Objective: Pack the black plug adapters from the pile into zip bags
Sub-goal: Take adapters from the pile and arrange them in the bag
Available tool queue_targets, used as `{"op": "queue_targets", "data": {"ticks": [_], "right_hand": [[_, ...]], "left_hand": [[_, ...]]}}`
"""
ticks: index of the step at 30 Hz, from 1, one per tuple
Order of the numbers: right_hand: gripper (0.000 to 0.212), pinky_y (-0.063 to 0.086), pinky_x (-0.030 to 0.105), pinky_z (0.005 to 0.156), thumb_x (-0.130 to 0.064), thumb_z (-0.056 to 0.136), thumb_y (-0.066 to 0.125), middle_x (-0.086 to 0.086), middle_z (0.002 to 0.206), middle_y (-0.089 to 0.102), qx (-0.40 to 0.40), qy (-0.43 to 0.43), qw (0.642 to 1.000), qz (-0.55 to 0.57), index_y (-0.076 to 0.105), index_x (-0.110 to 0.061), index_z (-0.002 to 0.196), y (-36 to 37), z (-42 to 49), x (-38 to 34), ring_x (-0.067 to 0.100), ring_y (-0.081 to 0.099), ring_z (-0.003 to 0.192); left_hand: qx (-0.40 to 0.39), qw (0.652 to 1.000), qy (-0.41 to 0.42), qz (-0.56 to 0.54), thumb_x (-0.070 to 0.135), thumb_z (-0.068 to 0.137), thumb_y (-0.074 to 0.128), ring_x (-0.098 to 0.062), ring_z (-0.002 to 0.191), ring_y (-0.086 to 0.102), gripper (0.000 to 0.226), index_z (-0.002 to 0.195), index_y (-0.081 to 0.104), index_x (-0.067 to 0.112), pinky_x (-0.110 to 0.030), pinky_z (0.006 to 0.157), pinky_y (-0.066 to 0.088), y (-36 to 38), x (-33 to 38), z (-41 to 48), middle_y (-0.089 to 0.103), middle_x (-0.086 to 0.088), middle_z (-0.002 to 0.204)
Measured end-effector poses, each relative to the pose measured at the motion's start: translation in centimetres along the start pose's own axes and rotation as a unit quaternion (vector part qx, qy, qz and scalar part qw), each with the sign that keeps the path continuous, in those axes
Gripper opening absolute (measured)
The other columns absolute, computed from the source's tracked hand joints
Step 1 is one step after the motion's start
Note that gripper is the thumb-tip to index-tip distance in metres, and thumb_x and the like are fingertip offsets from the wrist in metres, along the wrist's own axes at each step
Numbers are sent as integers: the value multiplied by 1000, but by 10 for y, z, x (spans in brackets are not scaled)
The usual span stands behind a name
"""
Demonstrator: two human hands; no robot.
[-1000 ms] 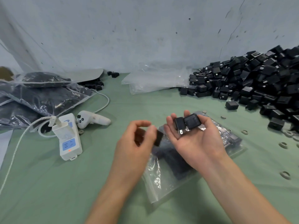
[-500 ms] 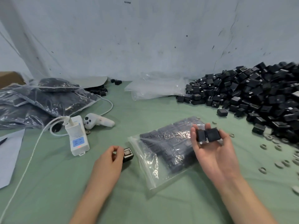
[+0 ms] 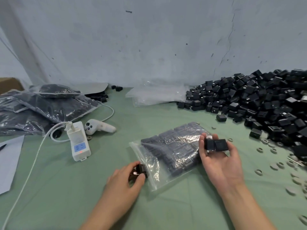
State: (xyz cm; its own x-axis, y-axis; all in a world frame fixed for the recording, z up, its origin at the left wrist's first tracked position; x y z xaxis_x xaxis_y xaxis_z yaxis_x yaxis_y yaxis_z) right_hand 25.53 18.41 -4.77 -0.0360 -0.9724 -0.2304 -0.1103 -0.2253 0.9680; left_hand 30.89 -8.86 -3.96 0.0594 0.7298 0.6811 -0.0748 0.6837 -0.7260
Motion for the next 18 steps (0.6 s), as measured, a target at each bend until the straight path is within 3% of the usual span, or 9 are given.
{"op": "queue_targets", "data": {"ticks": [4, 9, 13, 18], "right_hand": [[26, 57, 35, 90, -32, 96, 54, 18, 128, 63, 8, 1, 1000, -4, 63, -9, 105, -1, -1, 0, 29, 65, 113], [26, 58, 34, 88, -32, 97, 53, 17, 130, 63, 12, 1, 1000, -4, 63, -10, 106, -1, -4, -1, 29, 67, 109], [27, 58, 35, 87, -33, 97, 53, 17, 128, 64, 5, 10, 1000, -24, 64, -10, 106, 3, -3, 0, 29, 66, 111], [30, 58, 35, 89, -35, 98, 52, 18, 124, 64, -21, 40, 997, -70, 68, -9, 100, 13, 2, 8, 31, 66, 112]], "left_hand": [[9, 1000, 20, -14, 37, 91, 65, -3, 106, 55, 29, 111, 52, 53, -31, 102, 41, -4, -2, -2, 58, 29, 99], [30, 998, 53, -20, 45, 90, 64, -6, 109, 52, 31, 120, 57, 48, -37, 102, 41, 1, -3, 2, 55, 24, 105], [27, 997, 69, 16, 50, 91, 59, -6, 105, 48, 46, 134, 57, 35, -35, 101, 39, 5, -5, 10, 51, 26, 100], [27, 996, 88, 22, 52, 92, 59, -6, 107, 50, 44, 132, 58, 33, -32, 102, 36, 9, -4, 19, 55, 28, 105]]}}
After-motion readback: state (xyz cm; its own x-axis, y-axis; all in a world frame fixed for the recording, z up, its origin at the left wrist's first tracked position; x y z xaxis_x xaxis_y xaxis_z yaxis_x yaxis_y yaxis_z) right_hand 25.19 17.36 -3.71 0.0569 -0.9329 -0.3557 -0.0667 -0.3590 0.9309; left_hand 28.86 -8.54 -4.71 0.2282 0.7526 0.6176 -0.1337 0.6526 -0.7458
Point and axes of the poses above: each hand's wrist, its own z-axis towards the middle knuckle, its own y-axis out of the palm, x = y × z, the point moved 3 cm from there along z, towards the middle knuckle
